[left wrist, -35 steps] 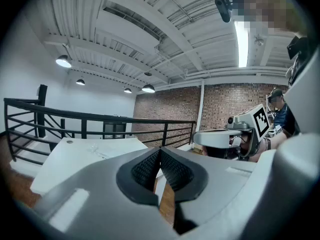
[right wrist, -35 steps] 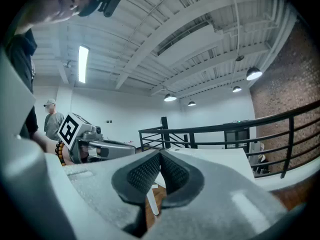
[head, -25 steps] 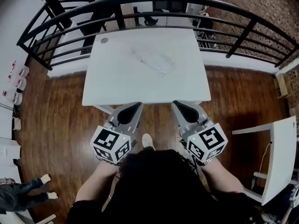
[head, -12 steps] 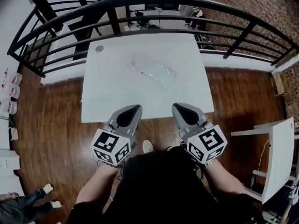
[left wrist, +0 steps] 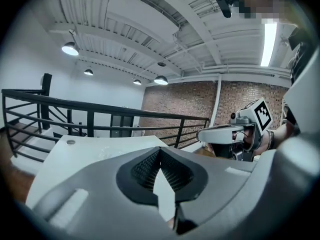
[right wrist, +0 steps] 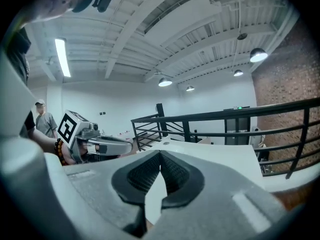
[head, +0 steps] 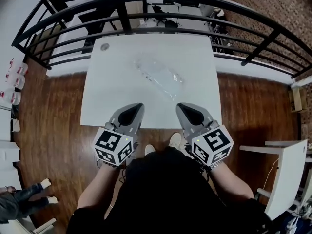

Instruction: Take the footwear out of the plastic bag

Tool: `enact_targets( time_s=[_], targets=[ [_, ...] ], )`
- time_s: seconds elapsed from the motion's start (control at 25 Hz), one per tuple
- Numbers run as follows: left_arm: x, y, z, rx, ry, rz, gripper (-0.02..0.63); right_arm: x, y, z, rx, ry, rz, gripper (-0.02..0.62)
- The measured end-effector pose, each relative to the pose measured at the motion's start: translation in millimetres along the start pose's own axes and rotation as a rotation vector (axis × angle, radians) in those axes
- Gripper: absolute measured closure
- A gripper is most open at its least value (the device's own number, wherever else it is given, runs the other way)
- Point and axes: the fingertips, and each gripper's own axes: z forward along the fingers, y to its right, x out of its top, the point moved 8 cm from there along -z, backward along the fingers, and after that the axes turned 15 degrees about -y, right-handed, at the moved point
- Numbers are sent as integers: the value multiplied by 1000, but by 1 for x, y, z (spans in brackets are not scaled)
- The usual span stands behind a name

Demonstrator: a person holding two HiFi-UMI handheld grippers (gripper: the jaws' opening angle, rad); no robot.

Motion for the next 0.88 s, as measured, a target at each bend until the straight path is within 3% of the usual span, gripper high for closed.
enact_targets(
  time_s=[0.52, 0.88],
  targets=[
    [30, 13, 55, 140, -56, -14, 589, 0, 79, 19, 138, -29, -12, 597],
    [43, -32, 76, 152, -96, 21, 589, -8, 97, 50, 120, -89, 26, 558]
  ],
)
